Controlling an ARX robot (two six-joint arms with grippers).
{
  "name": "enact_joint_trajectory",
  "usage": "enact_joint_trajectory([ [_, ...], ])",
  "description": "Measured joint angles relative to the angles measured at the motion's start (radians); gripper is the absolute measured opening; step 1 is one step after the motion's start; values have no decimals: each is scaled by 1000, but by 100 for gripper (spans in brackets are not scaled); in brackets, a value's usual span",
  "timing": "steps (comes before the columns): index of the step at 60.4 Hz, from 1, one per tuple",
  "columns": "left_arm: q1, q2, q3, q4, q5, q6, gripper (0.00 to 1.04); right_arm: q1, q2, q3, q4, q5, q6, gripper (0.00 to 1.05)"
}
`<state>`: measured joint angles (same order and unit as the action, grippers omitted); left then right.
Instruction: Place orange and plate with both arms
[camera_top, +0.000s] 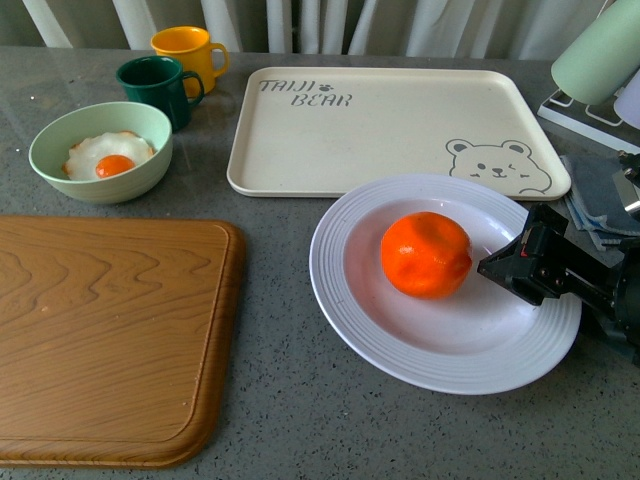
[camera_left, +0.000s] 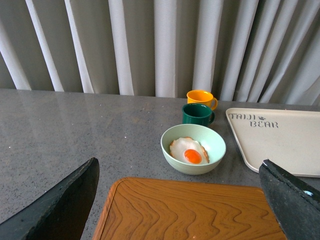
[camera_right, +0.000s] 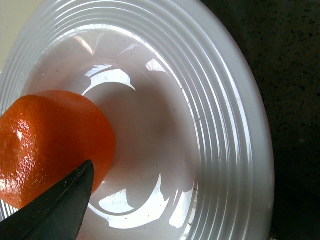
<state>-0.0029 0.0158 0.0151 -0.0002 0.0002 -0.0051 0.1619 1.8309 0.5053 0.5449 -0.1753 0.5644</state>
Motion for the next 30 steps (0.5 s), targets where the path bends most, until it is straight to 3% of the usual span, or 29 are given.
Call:
enact_joint_trajectory([
  [8,0,0,0,0,0,0,96,3,22,9,12,8,6,83],
  [27,0,0,0,0,0,0,96,8,61,12,30,26,24,37],
  [30,0,0,0,0,0,0,96,8,67,11,33,23,34,26],
])
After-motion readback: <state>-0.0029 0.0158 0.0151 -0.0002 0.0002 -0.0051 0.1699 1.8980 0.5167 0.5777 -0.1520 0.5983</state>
